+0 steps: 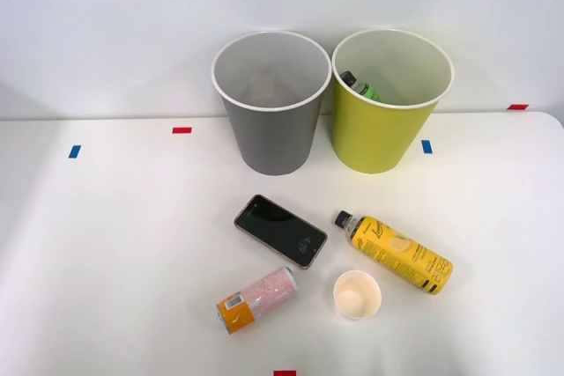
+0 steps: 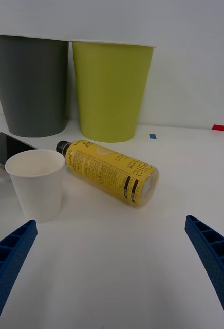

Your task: Put cans in the gray bin, plastic bottles in the light green bin

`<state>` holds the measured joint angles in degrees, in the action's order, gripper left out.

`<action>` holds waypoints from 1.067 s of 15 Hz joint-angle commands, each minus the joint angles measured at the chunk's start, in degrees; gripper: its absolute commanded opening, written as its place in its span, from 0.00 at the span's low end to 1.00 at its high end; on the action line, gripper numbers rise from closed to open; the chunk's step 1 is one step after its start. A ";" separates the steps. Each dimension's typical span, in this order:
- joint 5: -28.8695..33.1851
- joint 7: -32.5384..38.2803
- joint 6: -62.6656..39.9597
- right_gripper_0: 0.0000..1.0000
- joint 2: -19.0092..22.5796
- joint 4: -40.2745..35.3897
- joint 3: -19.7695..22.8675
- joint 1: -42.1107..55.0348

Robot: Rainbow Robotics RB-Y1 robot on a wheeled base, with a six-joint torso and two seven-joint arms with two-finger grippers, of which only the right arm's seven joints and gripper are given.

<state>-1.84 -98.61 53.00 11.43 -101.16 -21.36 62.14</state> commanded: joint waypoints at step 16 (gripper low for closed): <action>0.00 0.00 0.00 1.00 0.00 0.00 0.00 0.00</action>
